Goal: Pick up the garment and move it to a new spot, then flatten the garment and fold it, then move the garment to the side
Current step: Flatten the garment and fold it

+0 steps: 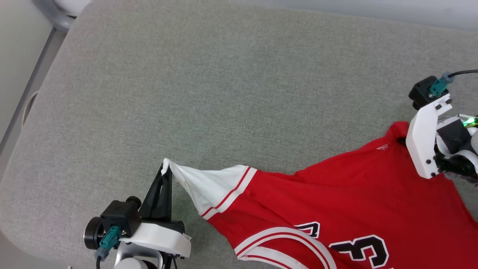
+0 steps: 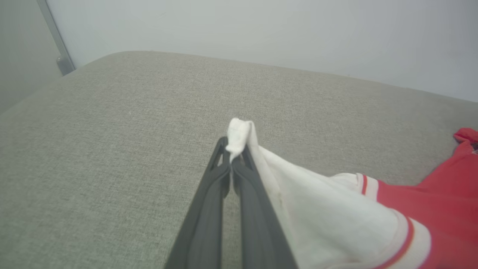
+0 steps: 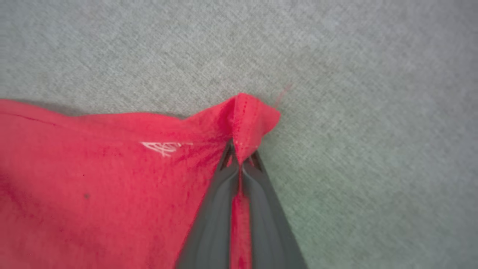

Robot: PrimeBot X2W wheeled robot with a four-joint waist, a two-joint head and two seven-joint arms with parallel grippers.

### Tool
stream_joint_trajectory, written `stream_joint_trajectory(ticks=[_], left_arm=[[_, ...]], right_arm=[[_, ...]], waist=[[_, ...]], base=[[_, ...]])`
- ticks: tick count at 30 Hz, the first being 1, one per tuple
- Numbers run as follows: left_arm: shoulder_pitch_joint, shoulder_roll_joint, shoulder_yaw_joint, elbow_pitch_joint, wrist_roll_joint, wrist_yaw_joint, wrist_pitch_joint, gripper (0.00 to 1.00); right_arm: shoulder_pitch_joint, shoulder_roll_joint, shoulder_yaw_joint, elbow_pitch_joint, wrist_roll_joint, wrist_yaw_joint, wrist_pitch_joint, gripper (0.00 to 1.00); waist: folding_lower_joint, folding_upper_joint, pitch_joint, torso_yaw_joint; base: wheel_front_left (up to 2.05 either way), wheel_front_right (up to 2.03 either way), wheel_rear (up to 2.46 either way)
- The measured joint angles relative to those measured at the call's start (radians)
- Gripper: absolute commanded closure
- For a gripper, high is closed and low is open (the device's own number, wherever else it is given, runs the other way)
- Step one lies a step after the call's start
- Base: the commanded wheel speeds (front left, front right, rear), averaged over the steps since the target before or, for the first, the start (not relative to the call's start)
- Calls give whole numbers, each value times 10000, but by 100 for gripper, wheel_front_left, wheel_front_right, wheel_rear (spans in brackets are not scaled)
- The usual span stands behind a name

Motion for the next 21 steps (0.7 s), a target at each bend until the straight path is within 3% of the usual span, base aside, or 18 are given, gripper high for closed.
stream_joint_trajectory(ticks=[10, 21], left_arm=[[-20, 493, 142, -153, 447, -222, 0, 100], [-1596, 1319, 295, -1078, 537, -405, 399, 100]], right_arm=[[-384, -295, 633, -571, 957, 2, -2433, 100], [-357, -1083, 217, -1580, 1400, 0, -4700, 100]], waist=[[0, 0, -1078, -487], [-1, 0, -2106, -1296]], base=[[0, 0, 0], [0, 0, 0]])
